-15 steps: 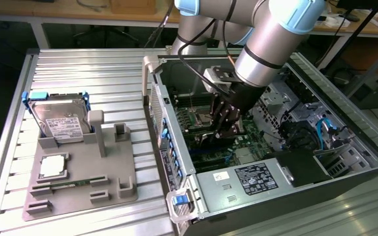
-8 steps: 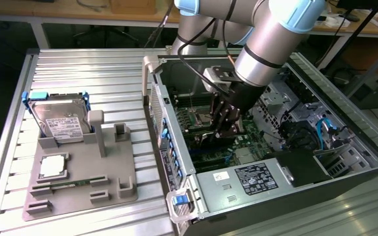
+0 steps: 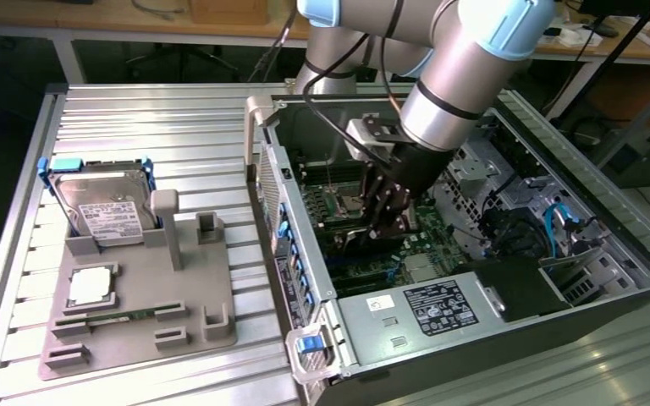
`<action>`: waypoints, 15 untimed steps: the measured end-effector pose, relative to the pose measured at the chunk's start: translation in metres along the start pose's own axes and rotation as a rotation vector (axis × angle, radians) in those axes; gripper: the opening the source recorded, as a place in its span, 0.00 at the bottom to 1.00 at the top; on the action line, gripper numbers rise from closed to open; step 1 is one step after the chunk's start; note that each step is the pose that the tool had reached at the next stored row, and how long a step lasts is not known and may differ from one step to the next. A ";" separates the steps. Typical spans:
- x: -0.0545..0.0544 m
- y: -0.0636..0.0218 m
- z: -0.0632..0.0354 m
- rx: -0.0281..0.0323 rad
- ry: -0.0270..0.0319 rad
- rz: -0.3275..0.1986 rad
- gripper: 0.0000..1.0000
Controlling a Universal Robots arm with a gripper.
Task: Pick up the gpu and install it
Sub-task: 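Press down on the gpu until it lock into place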
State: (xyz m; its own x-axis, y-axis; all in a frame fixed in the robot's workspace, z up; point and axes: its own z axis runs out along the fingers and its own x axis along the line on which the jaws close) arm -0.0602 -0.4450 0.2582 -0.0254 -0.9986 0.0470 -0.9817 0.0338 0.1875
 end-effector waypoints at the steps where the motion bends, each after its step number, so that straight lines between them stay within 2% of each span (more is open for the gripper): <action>1: 0.000 0.0001 0.0013 0.0000 0.0008 0.000 0.27; 2: 0.000 0.0002 0.0033 -0.0003 0.0026 0.001 0.27; 6: 0.000 -0.0006 0.0084 0.0005 0.0021 0.001 0.27; 15: 0.000 -0.0005 0.0089 0.0001 0.0022 0.002 0.27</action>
State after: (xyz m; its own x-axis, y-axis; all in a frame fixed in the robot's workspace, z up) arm -0.0613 -0.4450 0.2494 -0.0266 -0.9984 0.0494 -0.9817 0.0355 0.1873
